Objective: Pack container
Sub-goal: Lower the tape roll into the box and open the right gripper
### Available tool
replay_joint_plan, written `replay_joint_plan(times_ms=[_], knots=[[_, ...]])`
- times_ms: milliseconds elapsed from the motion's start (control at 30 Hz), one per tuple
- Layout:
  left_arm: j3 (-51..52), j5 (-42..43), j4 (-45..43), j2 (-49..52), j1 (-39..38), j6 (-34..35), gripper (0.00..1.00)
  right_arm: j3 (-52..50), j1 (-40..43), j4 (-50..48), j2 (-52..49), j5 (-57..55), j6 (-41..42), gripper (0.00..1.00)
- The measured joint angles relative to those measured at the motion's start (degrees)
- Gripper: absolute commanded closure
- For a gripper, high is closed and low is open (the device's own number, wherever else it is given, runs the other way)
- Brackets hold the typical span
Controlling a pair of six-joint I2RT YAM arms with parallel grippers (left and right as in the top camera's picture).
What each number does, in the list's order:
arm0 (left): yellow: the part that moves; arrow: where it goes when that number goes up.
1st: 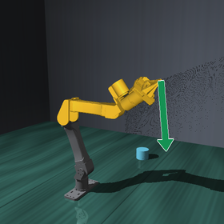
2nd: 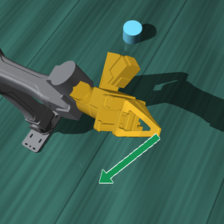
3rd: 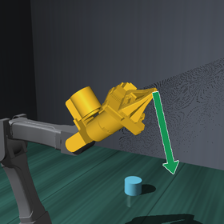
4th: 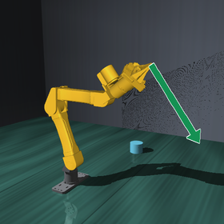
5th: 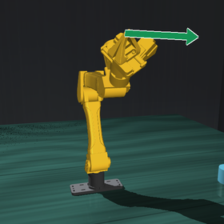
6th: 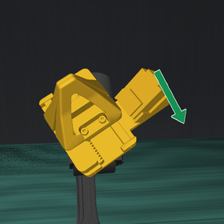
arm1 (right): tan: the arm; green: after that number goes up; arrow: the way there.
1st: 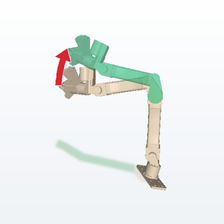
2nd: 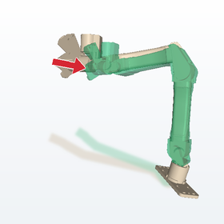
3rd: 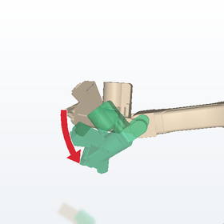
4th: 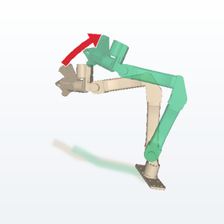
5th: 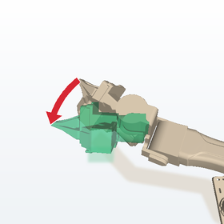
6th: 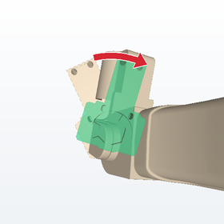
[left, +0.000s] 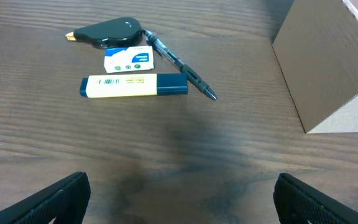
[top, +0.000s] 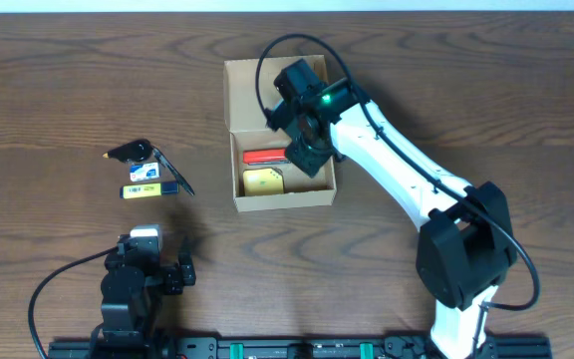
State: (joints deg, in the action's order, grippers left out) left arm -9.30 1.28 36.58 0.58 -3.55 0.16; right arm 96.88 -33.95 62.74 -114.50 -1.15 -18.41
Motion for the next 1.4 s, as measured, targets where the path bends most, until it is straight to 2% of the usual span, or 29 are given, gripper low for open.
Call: replay_joint_plan(times_ms=[100,267,633,800,900,1300,1400], knots=[[0.0,0.0,0.0,0.0,0.0,0.0,0.05,0.0,0.0,0.3,0.0,0.3,-6.4,0.99],[0.0,0.0,0.0,0.0,0.0,0.0,0.05,0.0,0.0,-1.5,0.0,0.4,-12.2,0.99],[0.0,0.0,0.0,0.0,0.0,0.0,0.05,-0.1,0.3,-1.6,-3.7,-1.1,-16.4,0.99],[0.0,0.0,0.0,0.0,0.0,0.0,0.05,-0.2,0.3,-2.0,-3.7,-2.6,-17.0,0.79],[0.0,0.0,0.0,0.0,0.0,0.0,0.05,-0.2,0.3,-2.2,-3.7,-2.8,-17.5,0.75],[0.0,0.0,0.0,0.0,0.0,0.0,0.05,-0.2,0.3,-2.3,-3.7,-3.0,-18.8,0.4],[0.0,0.0,0.0,0.0,0.0,0.0,0.05,-0.2,0.3,-2.3,-3.7,-3.0,-19.1,0.36]])
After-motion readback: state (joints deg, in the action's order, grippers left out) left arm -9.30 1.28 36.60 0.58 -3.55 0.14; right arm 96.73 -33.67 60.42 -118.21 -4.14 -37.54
